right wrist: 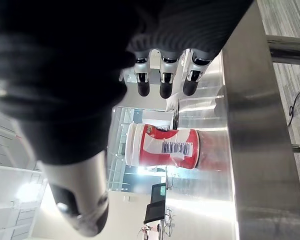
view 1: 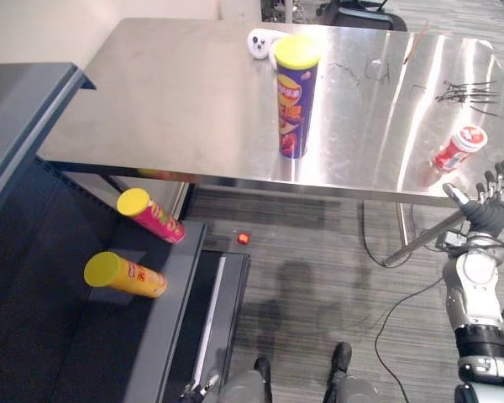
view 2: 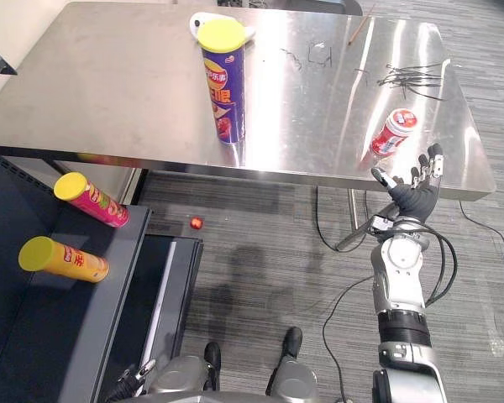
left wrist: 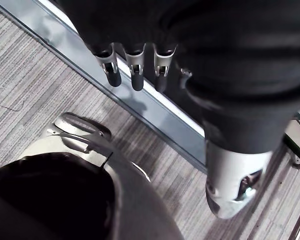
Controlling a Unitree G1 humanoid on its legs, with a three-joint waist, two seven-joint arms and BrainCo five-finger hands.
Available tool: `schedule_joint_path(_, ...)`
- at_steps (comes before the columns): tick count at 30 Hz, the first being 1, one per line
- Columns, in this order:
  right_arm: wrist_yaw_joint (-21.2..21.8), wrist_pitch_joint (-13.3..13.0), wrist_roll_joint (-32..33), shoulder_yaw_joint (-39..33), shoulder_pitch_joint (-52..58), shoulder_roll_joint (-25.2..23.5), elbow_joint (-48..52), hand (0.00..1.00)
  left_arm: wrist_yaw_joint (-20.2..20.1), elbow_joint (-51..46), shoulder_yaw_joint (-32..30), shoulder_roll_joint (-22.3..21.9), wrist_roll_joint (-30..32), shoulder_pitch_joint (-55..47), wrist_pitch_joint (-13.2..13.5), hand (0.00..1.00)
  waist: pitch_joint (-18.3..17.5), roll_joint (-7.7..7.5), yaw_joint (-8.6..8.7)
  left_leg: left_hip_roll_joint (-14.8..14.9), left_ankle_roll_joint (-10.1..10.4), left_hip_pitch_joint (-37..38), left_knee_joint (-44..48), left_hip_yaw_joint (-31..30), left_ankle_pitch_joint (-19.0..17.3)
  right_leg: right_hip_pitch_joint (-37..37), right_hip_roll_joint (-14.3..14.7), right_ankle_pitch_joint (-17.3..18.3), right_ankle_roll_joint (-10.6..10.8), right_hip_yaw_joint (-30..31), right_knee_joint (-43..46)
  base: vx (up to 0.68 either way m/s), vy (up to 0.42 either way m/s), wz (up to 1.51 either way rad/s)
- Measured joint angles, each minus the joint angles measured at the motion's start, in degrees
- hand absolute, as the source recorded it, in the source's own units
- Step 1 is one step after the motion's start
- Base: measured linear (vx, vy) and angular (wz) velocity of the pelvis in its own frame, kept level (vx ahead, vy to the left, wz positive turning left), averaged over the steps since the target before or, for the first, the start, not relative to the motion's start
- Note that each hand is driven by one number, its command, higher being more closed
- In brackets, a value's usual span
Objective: Put the gum and the chips on the shelf.
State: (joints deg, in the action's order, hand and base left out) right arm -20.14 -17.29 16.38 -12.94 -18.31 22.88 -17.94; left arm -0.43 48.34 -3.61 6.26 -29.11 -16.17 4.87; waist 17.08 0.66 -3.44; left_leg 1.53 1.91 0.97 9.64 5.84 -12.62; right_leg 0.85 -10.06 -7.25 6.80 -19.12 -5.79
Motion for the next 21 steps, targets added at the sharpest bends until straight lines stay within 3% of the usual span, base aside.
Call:
schedule_joint_path(8, -2.26, -0.05, 1.43, -0.03, -4.66, 2.26, -3.47, 0.0, 0.0, -0.95, 0.51, -0.09, -0.01, -0.09, 0.05, 0.0, 1.61, 0.45, -0.13, -0.04, -0.01, -0.87, 0.79, -0.35, 0.01, -0.38, -0.08, -0.01, -0.01, -0.36, 0.12, -0.04, -0.02, 0.02)
schedule_joint_path(21, -5.13, -0.04, 4.03, -0.28, -12.05, 5.55, -5.69, 0.0, -0.01, -1.45, 2.78, -0.41, -1.8, -0.09, 0.12, 0.0, 5.44, 2.41, 0.17, -0.13, -0.14, -2.28, 1.6, -0.58, 0.11, -1.7, -0.33, -0.05, -0.06, -0.45, 1.0, -0.01, -0.005, 0.0)
